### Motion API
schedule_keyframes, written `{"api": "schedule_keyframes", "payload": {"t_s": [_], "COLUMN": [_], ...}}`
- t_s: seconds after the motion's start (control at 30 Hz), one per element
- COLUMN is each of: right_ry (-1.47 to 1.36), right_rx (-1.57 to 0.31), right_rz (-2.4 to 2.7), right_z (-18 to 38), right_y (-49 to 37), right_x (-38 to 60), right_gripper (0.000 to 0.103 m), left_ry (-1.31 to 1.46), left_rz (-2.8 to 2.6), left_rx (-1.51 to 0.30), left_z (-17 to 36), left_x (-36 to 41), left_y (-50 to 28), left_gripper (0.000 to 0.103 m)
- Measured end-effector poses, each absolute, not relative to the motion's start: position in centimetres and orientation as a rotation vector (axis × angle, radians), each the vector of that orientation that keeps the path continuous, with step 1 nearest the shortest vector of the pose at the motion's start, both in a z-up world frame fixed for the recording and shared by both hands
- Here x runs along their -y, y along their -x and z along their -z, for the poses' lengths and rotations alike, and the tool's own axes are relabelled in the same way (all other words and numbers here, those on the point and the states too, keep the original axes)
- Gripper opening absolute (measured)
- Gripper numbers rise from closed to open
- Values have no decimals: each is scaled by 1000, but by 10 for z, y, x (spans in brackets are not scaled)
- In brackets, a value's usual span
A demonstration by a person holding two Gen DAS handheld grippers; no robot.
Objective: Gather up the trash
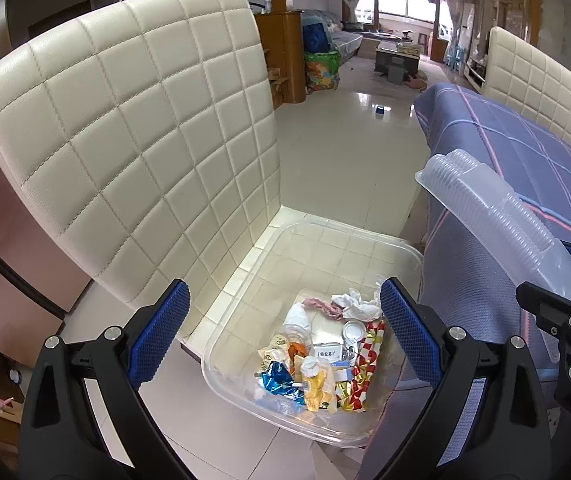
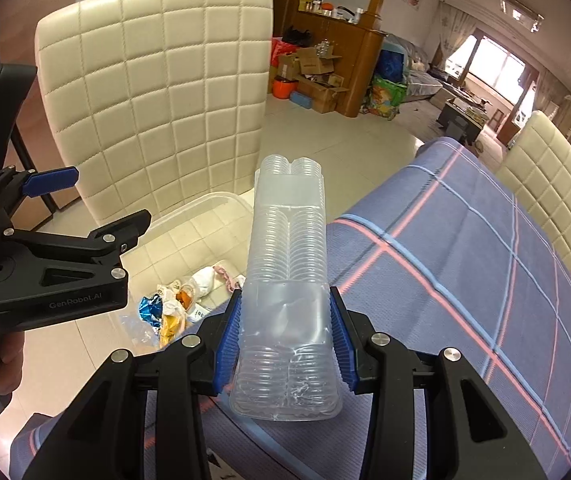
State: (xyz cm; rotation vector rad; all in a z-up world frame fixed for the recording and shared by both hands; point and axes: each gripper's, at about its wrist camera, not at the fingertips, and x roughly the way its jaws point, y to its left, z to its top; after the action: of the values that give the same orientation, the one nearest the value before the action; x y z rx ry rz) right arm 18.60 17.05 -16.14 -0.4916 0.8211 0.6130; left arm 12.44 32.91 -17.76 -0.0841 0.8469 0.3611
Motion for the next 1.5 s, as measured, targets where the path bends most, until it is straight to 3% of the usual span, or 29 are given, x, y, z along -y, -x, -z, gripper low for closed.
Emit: {"api": "schedule_keyframes", "payload": {"t_s": [0.33,0.5,1.5], "right_ry": [505,513,343], "right_rx": [-801,-748,-781], "right_rz": [-629,-587,-545], "right_z": [160,157,134], "right_y": [-179,-177,-175], "right_x": [-183,-180,-96], "right_gripper": [42,57,58], "left_ry": [102,114,32], "left_rz": [-376,-374,-259], "left_rx": [-841,-842,-804], "left_z": [178,178,143], "left_x": [-340,-341,-268], "left_y": [-117,-115,-114], "left_gripper": [95,95,96]}}
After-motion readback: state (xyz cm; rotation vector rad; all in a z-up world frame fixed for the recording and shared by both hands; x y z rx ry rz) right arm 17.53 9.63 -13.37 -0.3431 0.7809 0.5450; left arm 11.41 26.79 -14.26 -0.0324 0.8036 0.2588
